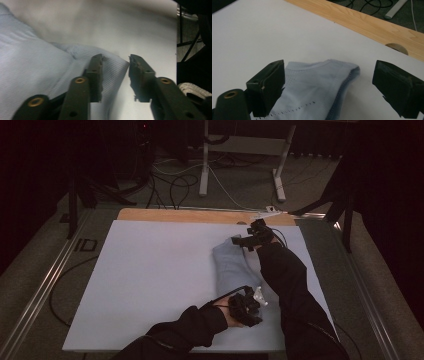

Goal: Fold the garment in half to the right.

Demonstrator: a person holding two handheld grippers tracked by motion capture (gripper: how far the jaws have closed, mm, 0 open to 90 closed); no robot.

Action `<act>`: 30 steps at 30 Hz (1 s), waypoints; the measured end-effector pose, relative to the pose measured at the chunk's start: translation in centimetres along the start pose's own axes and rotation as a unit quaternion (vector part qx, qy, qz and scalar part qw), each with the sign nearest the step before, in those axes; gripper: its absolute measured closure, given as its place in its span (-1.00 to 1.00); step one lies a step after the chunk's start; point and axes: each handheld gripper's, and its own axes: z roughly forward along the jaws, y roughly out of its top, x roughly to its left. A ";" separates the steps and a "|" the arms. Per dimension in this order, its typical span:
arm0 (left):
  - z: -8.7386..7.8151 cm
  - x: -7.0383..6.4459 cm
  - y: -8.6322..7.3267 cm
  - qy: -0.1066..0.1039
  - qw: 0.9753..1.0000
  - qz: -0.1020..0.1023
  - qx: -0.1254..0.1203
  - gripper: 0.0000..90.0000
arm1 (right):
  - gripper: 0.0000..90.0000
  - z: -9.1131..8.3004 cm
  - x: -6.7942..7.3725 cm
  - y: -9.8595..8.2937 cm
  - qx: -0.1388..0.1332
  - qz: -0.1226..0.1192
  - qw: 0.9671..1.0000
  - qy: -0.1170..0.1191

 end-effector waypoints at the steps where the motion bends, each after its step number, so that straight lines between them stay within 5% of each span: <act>1: -0.2 -0.2 0.0 0.001 1.000 0.001 -0.003 0.34 | -0.76 0.0 0.0 0.0 -0.001 -0.003 1.000 0.001; 14: -4.1 -0.2 -1.0 0.014 0.999 0.004 -0.039 0.09 | -0.76 -0.5 0.3 0.3 -0.009 -0.007 1.000 0.010; 30: -8.5 2.9 -5.1 0.030 0.998 -0.031 -0.052 -0.15 | -0.72 -1.2 1.3 0.5 -0.010 -0.022 1.000 0.019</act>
